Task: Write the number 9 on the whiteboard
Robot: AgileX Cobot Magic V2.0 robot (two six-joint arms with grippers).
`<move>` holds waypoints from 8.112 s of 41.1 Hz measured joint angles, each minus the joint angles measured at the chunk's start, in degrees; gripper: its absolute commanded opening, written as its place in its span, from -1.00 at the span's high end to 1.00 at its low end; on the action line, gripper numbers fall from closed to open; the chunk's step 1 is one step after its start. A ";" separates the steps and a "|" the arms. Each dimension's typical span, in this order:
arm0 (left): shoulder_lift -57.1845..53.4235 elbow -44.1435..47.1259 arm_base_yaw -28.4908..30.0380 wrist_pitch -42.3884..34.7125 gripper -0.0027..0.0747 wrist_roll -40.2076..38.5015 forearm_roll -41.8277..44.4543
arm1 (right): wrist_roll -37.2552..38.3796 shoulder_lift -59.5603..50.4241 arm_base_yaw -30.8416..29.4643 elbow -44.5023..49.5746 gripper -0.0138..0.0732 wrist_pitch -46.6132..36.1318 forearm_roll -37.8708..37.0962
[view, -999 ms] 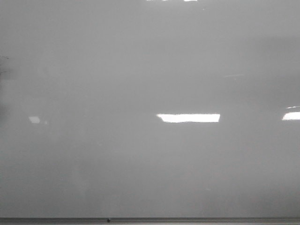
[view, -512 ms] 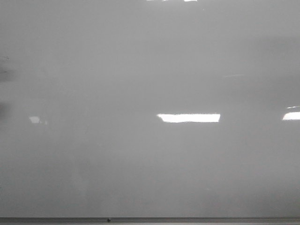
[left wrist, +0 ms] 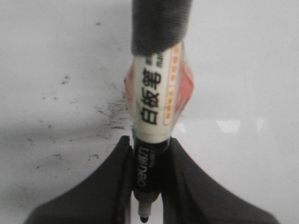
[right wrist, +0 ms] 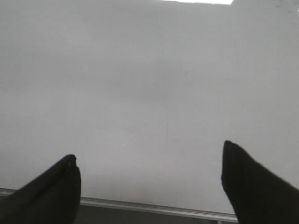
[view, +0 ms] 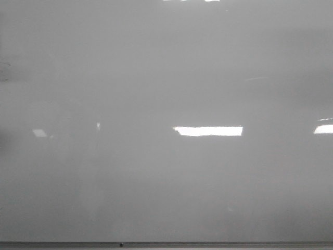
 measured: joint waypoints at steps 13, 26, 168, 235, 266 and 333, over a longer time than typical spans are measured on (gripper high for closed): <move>-3.88 -9.18 -11.96 21.18 0.98 10.03 2.04 | -0.32 5.33 0.00 -5.64 -0.77 6.30 0.00; 0.71 -9.85 -28.69 29.08 0.98 27.34 -2.37 | -12.18 16.16 4.32 -8.85 -0.77 9.66 5.54; -14.69 -3.73 -30.19 23.93 -0.10 28.58 -4.44 | -17.36 53.85 21.51 -27.77 0.82 0.80 15.28; -5.25 -9.24 -37.29 28.94 -0.11 46.96 -20.98 | -34.48 34.93 35.95 -16.18 0.82 16.39 10.78; 7.44 -13.43 -43.64 24.66 0.48 50.99 -22.73 | -35.56 34.93 37.61 -16.18 0.81 15.91 10.65; 6.67 4.65 3.03 -13.50 0.69 -4.57 3.81 | -25.34 26.55 23.60 -16.58 -0.68 15.59 6.76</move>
